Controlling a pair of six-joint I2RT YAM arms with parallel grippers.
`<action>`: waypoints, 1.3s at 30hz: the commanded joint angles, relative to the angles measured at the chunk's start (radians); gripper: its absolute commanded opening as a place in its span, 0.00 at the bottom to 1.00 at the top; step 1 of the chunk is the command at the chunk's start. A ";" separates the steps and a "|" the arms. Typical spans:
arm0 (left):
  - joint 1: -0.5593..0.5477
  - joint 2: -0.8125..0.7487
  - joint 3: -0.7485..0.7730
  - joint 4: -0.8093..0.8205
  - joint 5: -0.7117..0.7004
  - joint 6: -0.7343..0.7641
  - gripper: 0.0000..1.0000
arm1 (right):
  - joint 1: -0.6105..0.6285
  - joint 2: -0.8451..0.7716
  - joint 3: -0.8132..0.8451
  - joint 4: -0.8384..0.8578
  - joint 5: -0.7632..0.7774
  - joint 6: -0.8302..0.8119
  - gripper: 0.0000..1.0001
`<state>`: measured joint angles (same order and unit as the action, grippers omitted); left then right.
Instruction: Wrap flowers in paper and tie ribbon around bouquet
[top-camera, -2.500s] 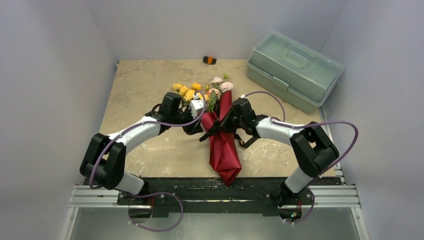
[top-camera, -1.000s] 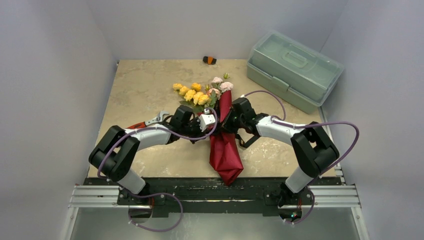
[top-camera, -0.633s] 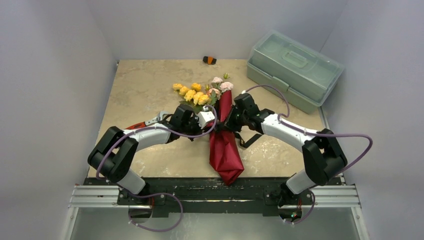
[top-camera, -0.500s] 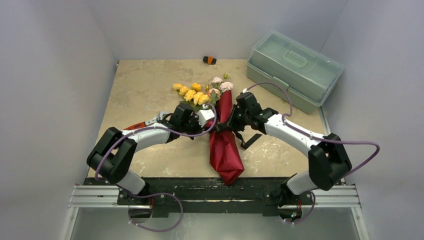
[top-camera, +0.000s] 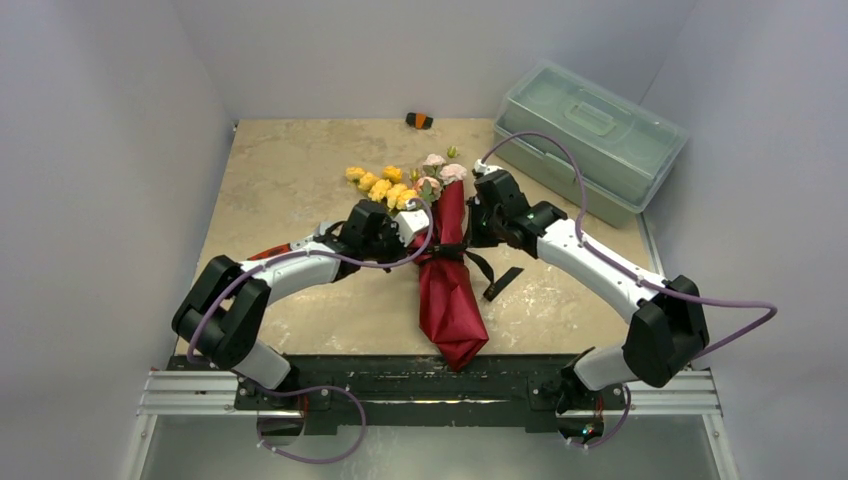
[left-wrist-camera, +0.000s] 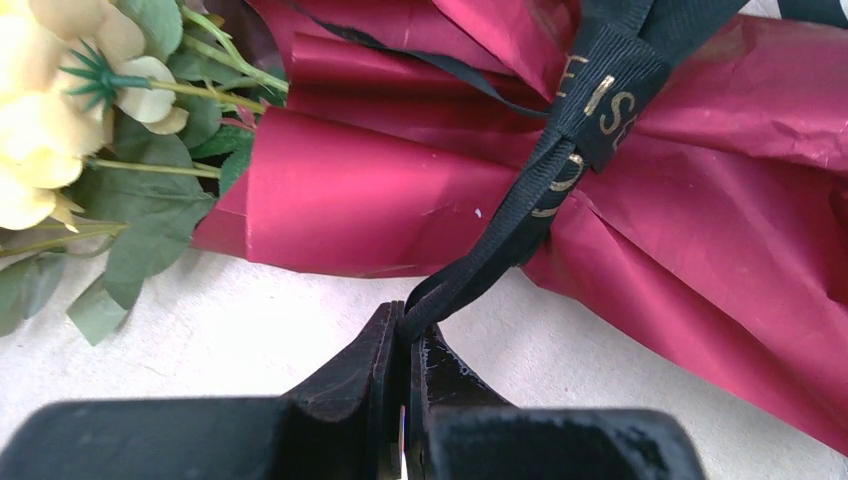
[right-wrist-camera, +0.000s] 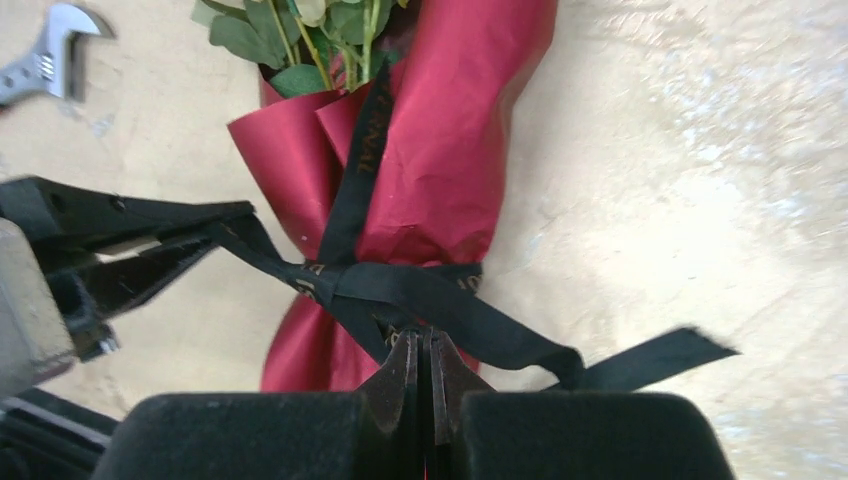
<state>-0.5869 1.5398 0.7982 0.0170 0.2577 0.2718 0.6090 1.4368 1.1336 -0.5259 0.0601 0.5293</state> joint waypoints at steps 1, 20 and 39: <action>-0.007 -0.025 0.060 -0.014 -0.015 -0.007 0.00 | 0.012 -0.007 0.064 -0.068 0.109 -0.239 0.00; -0.007 -0.070 0.108 -0.163 -0.162 0.006 0.00 | 0.087 -0.058 -0.031 -0.021 0.347 -0.562 0.00; -0.005 -0.065 0.015 -0.272 -0.375 0.060 0.00 | 0.008 -0.058 -0.280 0.131 0.267 -0.382 0.00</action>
<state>-0.6041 1.4967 0.8391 -0.2100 0.0246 0.3088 0.6594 1.3930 0.8593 -0.3954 0.2989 0.1322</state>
